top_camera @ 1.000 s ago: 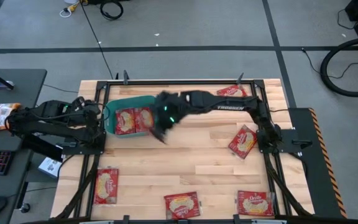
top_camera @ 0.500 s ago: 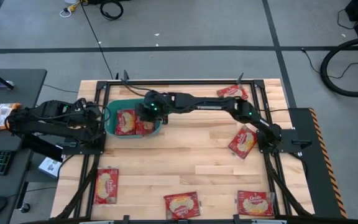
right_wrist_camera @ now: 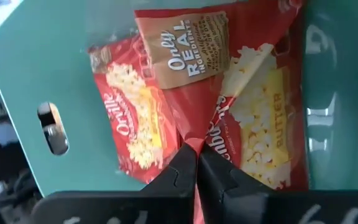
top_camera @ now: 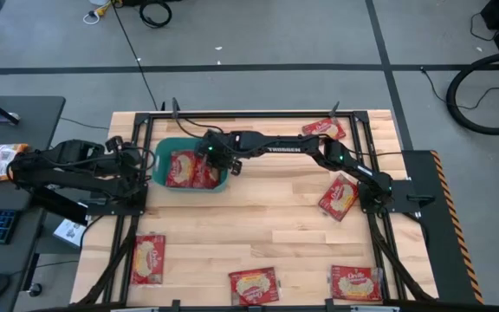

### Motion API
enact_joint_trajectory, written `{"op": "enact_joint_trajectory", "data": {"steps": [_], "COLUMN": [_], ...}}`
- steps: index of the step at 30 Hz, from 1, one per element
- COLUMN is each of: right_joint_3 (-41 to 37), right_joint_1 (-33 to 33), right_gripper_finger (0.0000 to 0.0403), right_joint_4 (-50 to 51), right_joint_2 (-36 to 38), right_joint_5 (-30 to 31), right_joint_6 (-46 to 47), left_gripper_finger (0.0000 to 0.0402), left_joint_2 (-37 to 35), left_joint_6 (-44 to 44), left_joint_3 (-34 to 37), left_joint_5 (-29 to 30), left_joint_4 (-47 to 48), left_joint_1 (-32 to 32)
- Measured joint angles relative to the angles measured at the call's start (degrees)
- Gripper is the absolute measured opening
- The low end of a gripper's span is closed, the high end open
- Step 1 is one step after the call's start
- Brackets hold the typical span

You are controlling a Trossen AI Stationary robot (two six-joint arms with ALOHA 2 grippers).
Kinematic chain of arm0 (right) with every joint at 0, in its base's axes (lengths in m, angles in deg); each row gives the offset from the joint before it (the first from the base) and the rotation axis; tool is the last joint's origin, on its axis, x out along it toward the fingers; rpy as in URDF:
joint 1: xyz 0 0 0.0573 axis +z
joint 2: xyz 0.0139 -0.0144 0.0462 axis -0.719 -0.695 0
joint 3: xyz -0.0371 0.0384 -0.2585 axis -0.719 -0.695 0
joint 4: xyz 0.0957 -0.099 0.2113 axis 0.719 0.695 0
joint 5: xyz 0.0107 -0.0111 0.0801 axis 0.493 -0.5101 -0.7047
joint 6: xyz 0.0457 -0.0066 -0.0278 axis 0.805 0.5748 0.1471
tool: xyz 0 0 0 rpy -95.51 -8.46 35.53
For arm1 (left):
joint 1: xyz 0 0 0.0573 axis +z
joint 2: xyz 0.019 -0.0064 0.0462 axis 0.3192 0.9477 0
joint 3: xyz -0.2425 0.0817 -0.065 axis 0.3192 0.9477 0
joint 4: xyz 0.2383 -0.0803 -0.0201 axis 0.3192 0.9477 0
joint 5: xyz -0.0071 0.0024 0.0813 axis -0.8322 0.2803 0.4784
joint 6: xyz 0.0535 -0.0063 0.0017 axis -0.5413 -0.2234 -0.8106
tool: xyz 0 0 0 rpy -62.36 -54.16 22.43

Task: Sort popcorn bags into baskets
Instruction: Put the popcorn bag into the green bin

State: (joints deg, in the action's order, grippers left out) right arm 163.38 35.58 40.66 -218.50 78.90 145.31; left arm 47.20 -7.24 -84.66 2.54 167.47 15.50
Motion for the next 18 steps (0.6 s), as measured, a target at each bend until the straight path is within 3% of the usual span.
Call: {"op": "enact_joint_trajectory", "data": {"steps": [8,15,18], "right_joint_3": [-0.11,-0.44,-0.26], "right_joint_1": [-2.48,-2.93,-3.38], "right_gripper_finger": [0.0077,0.0174,0.02], "right_joint_4": [-1.45,-10.87,-13.83], "right_joint_2": [-0.14,1.96,4.74], "right_joint_5": [4.48,4.01,0.92], "right_joint_6": [-8.67,-24.34,-31.5], "left_gripper_finger": [0.0164,0.0164,0.0164], "left_joint_2": [0.02,0.01,0.02], "left_joint_6": [-1.58,0.39,0.45], "left_joint_3": [0.0,0.0,0.0], "left_joint_5": [0.02,0.02,0.0], "left_joint_4": [-1.37,-2.1,-4.07], "left_joint_1": [0.0,0.0,0.0]}}
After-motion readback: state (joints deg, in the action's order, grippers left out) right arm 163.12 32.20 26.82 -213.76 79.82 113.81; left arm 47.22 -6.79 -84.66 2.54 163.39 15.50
